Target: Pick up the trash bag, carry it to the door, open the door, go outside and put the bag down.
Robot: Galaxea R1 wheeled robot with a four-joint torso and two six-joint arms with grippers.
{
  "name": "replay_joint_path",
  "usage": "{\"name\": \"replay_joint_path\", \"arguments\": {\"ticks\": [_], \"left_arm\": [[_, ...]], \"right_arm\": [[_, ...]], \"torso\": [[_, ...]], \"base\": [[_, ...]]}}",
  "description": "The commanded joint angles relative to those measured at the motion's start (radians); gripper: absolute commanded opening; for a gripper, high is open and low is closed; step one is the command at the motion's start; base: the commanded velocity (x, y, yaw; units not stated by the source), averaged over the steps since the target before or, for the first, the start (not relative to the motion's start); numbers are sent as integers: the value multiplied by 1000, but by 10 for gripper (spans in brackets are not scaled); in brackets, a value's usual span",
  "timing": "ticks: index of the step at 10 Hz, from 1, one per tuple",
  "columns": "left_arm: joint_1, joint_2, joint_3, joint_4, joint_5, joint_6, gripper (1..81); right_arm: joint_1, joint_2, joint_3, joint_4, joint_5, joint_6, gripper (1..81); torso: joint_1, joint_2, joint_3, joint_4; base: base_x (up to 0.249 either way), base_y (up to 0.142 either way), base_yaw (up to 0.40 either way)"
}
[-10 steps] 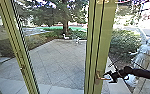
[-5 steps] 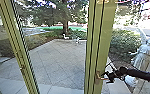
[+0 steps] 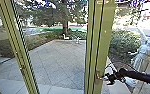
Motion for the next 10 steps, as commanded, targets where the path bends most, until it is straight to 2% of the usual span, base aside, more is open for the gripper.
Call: {"name": "replay_joint_path", "arguments": {"ticks": [1, 3, 7, 10], "left_arm": [[-42, -9, 1, -16, 96, 3, 10], [-42, -6, -11, -16, 96, 3, 10], [-41, -3, -22, -14, 96, 5, 10], [-39, -1, -22, -14, 98, 5, 10]], "right_arm": [[39, 68, -2, 26, 7, 29, 811], [-21, 83, 16, 26, 46, 28, 811], [-155, 88, 101, 26, 200, 22, 811], [-184, 90, 102, 23, 208, 19, 811]], "torso": [[0, 0, 0, 0], [-1, 0, 0, 0], [-2, 0, 1, -1], [-2, 0, 2, -2]], "base": [[0, 0, 0], [0, 0, 0], [0, 0, 0], [0, 0, 0]]}}
